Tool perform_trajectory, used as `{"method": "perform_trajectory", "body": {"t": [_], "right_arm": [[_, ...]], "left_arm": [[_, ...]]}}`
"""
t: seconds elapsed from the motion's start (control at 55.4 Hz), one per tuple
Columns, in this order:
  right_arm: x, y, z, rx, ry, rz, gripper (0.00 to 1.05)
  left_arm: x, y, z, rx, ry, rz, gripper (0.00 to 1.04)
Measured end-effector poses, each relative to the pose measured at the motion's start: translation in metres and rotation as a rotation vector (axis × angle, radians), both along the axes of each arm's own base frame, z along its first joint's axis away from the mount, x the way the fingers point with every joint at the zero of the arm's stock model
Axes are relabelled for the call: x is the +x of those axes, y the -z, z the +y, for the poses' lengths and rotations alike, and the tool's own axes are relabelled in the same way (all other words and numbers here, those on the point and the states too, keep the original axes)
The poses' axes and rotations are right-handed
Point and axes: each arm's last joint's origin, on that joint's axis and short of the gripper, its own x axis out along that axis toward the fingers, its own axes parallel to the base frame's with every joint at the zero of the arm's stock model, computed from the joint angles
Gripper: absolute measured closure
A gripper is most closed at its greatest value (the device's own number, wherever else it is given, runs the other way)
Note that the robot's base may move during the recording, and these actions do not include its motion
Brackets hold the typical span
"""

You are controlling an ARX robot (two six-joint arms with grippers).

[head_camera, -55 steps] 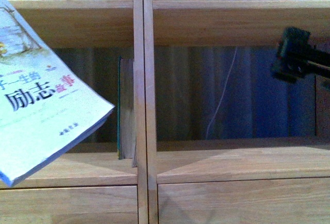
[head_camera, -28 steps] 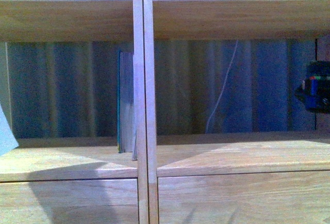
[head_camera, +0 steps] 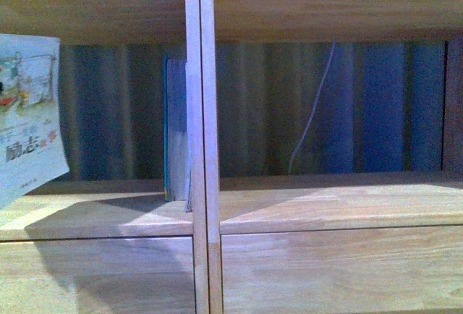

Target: Organize books on shelf

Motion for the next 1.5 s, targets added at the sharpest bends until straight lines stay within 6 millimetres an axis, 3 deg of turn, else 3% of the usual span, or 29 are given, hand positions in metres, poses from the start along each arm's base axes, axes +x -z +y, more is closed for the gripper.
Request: {"method": "perform_trajectory", "body": {"t": [0.18, 0.361, 0.505, 0.776, 1.046, 1.317, 1.497], "right_arm": [[-0.019, 0.017, 0.000, 0.000, 0.000, 0.009, 1.02], [-0.039, 0.031, 0.000, 0.000, 0.000, 0.004, 1.02], [-0.050, 0.038, 0.000, 0.000, 0.000, 0.005, 1.02], [-0.067, 0.047, 0.000, 0.000, 0.000, 0.005, 1.02], [-0.077, 0.057, 0.000, 0.000, 0.000, -0.006, 1.02], [-0.084, 0.055, 0.000, 0.000, 0.000, -0.019, 1.02], [-0.088, 0.054, 0.000, 0.000, 0.000, -0.018, 1.02]], "left_arm": [[0.035, 0.005, -0.013, -0.008, 0.008, 0.000, 0.98], [0.080, 0.021, -0.018, -0.044, -0.026, 0.031, 0.98], [0.104, 0.021, -0.031, -0.067, -0.022, 0.036, 0.98], [0.141, 0.020, -0.066, -0.100, -0.015, 0.056, 0.98], [0.160, 0.024, -0.097, -0.145, -0.034, 0.082, 0.98], [0.168, 0.059, -0.137, -0.146, -0.001, 0.178, 0.56], [0.166, 0.067, -0.137, -0.145, -0.004, 0.196, 0.30]]}}
